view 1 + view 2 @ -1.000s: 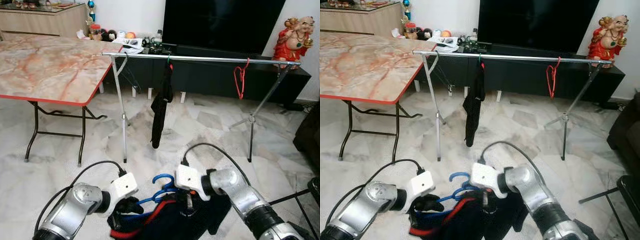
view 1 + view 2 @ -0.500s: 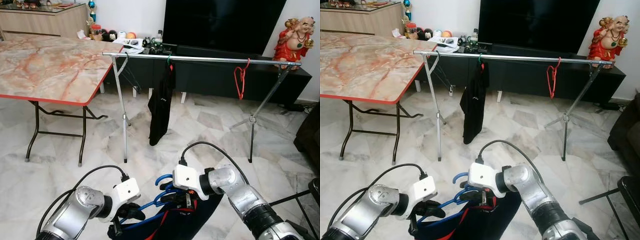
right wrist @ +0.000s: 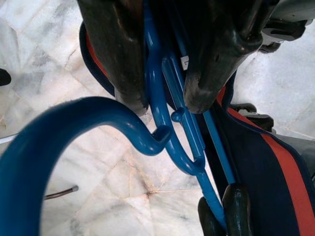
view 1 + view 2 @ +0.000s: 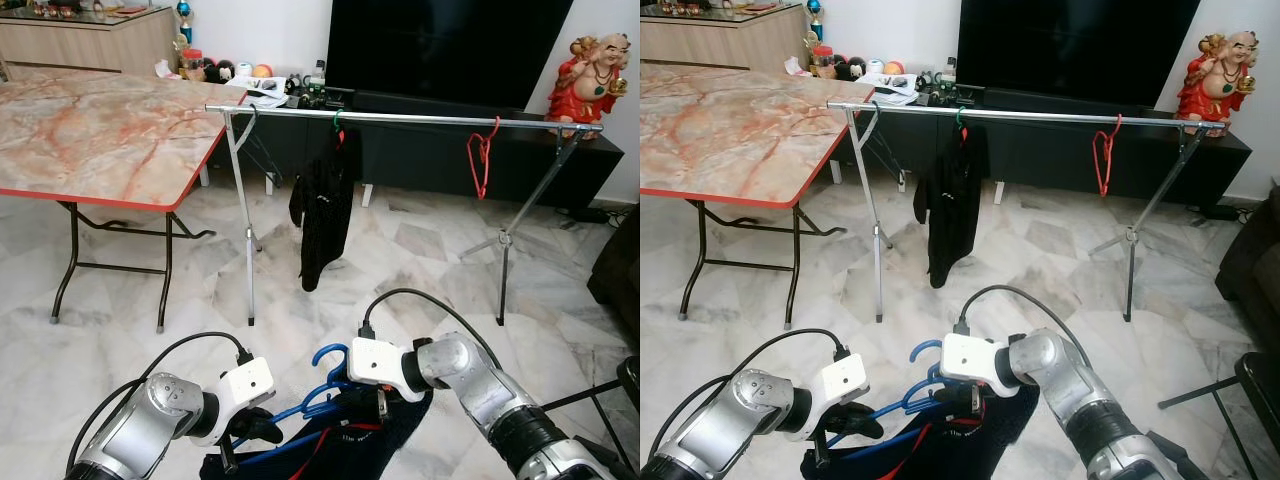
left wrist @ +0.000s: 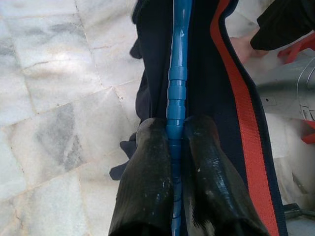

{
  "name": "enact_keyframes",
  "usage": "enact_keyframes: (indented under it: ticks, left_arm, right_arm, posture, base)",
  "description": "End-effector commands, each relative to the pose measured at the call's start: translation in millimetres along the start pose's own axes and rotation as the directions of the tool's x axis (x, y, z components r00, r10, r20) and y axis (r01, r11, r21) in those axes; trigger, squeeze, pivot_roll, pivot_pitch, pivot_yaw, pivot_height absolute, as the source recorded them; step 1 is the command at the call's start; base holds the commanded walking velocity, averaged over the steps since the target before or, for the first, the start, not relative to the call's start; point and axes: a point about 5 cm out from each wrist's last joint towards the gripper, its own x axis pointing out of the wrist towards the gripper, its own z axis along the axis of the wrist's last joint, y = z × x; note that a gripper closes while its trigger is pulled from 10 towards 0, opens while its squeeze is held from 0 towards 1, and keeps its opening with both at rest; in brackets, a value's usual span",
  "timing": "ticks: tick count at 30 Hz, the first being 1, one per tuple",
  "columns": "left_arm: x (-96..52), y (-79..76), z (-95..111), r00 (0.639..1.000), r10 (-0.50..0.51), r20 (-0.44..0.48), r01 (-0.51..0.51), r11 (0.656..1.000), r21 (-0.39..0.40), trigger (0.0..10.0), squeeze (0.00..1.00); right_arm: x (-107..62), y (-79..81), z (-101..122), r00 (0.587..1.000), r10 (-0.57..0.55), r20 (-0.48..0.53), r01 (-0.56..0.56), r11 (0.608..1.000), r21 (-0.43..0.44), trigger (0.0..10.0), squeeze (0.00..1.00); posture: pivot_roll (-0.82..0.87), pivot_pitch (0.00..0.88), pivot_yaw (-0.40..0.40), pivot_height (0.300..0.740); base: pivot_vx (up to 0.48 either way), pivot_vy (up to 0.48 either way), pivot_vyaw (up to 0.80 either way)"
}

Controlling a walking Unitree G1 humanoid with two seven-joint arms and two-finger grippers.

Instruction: Hang hanger

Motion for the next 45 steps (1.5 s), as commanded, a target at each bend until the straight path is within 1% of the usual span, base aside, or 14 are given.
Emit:
enact_keyframes:
  ticks: [1,6,7,8,9,21,22,23,28,29,30,37,42,45]
  left_arm:
    - [-3.1,2.5,11,0.999,0.019,0.043,-0.021,0.999,0.029,0.0,0.0]
    - [-2.8,2.7,13,0.999,0.023,0.045,-0.025,0.999,0.041,0.0,0.0]
    - [-2.6,2.4,14,0.999,0.021,0.047,-0.023,0.999,0.043,0.0,0.0]
    - [-2.3,1.9,15,0.998,0.017,0.052,-0.02,0.999,0.047,0.0,0.0]
    - [-2.2,1.6,17,0.998,0.015,0.057,-0.018,0.998,0.052,0.0,0.0]
    - [-3.4,0.0,33,0.994,-0.006,0.106,-0.005,0.994,0.105,0.0,0.0]
    - [-3.2,-1.2,35,0.994,-0.015,0.111,0.002,0.993,0.115,0.0,0.0]
    - [-3.3,-2.0,36,0.994,-0.019,0.112,0.006,0.992,0.123,0.0,0.0]
    - [-3.8,-3.1,37,0.993,-0.026,0.113,0.012,0.991,0.13,0.0,0.0]
    - [-4.6,-2.7,38,0.993,-0.025,0.115,0.009,0.991,0.136,0.0,0.0]
    - [-5.1,-2.4,39,0.993,-0.024,0.116,0.008,0.991,0.137,0.0,0.0]
    - [-6.7,-2.4,41,0.992,-0.023,0.121,0.005,0.989,0.147,0.0,0.0]
    - [-6.5,-4.6,45,0.991,-0.034,0.128,0.013,0.987,0.16,0.0,0.0]
    - [-6.4,-6.2,48,0.99,-0.041,0.133,0.019,0.986,0.167,0.0,0.0]
  right_arm:
    - [-0.3,4.4,-4,0.999,0.037,-0.008,-0.037,0.999,0.011,10.0,0.0]
    - [0.2,7.6,-4,0.998,0.062,0.013,-0.062,0.998,0.017,10.0,0.01]
    - [0.4,7.3,-5,0.998,0.055,0.01,-0.055,0.998,0.024,10.0,0.18]
    - [1.0,7.2,-6,0.999,0.05,0.004,-0.05,0.998,0.028,9.6,0.04]
    - [1.4,7.6,-6,0.999,0.051,0.0,-0.051,0.998,0.024,10.0,0.0]
    - [0.8,8.0,-8,0.998,0.066,0.01,-0.067,0.997,0.046,10.0,0.0]
    - [-0.4,8.1,-9,0.997,0.08,0.023,-0.081,0.995,0.059,10.0,0.31]
    - [-1.9,9.0,-9,0.994,0.099,0.034,-0.101,0.993,0.061,10.0,1.0]
    - [-3.3,9.6,-10,0.993,0.108,0.037,-0.11,0.992,0.061,10.0,1.0]
    - [-4.4,9.0,-13,0.995,0.098,0.028,-0.1,0.993,0.07,10.0,0.16]
    - [-5.1,9.1,-15,0.995,0.098,0.024,-0.1,0.992,0.073,10.0,0.0]
    - [-8.0,9.6,-21,0.995,0.103,-0.006,-0.103,0.992,0.074,10.0,0.0]
    - [-8.9,5.9,-25,0.997,0.064,-0.034,-0.061,0.995,0.074,10.0,0.0]
    - [-8.8,1.8,-26,0.999,0.02,-0.043,-0.017,0.997,0.082,10.0,0.0]
  posture:
    - [0.19,0.0,-0.087,0.74]
    - [0.19,0.0,-0.086,0.74]
    - [0.19,0.0,-0.086,0.74]
    - [0.19,0.0,-0.086,0.74]
    - [0.19,0.0,-0.086,0.74]
    - [0.2,0.0,-0.091,0.74]
    - [0.2,0.0,-0.092,0.74]
    - [0.2,0.0,-0.092,0.74]
    - [0.2,0.0,-0.093,0.74]
    - [0.2,0.0,-0.093,0.74]
    - [0.2,0.0,-0.093,0.74]
    - [0.2,0.0,-0.094,0.74]
    - [0.2,0.0,-0.097,0.74]
    - [0.2,0.0,-0.097,0.74]
  base:
    - [0.0,0.0,0.0]
    - [0.0,0.0,0.0]
    - [0.0,0.0,0.0]
    - [0.0,0.0,0.0]
    - [0.0,0.0,0.0]
    - [0.0,0.0,0.0]
    - [0.0,0.0,0.0]
    - [0.0,0.0,0.0]
    - [0.0,0.0,0.0]
    - [0.0,0.0,0.0]
    - [0.0,0.0,0.0]
    - [0.0,0.0,0.0]
    - [0.0,0.0,0.0]
    - [0.0,0.0,0.0]
